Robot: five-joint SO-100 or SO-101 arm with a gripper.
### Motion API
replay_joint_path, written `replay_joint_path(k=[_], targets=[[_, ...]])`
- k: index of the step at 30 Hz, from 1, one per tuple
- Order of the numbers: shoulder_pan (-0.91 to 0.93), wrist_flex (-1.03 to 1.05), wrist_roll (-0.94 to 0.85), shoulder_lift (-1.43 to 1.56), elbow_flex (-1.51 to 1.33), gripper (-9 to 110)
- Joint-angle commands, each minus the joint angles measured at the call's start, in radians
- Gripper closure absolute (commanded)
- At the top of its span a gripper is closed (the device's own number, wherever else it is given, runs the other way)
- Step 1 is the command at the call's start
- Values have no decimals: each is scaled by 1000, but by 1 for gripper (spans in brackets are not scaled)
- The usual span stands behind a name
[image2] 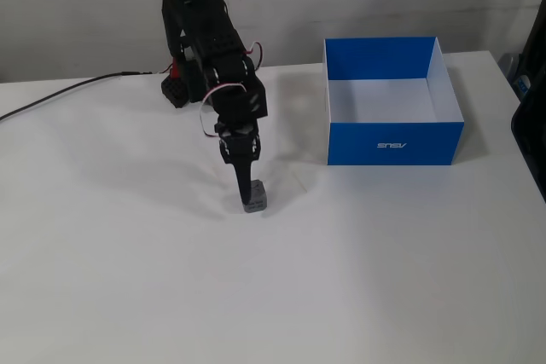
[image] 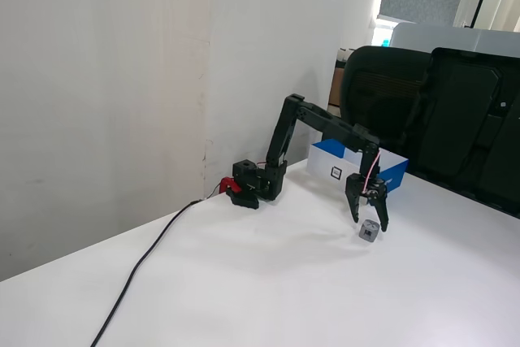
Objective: Grasp the gray block and put it in the box.
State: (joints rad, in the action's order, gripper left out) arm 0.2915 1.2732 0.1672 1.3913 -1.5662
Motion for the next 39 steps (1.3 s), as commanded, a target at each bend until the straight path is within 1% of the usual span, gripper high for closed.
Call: replay_joint_path(k=[1, 8, 11, 12, 14, 15, 28, 34, 39], targets=[[11, 23, 6, -2, 107, 71], [21, 6, 6, -35, 121, 72], [25, -2, 5, -46, 126, 74], [25, -3, 2, -49, 129, 77], [21, -8, 5, -52, 130, 93], [21, -9, 3, -54, 130, 98], [3, -15, -6, -41, 172, 99], [9, 95, -6, -31, 383, 99], [54, 218, -11, -34, 606, 99]])
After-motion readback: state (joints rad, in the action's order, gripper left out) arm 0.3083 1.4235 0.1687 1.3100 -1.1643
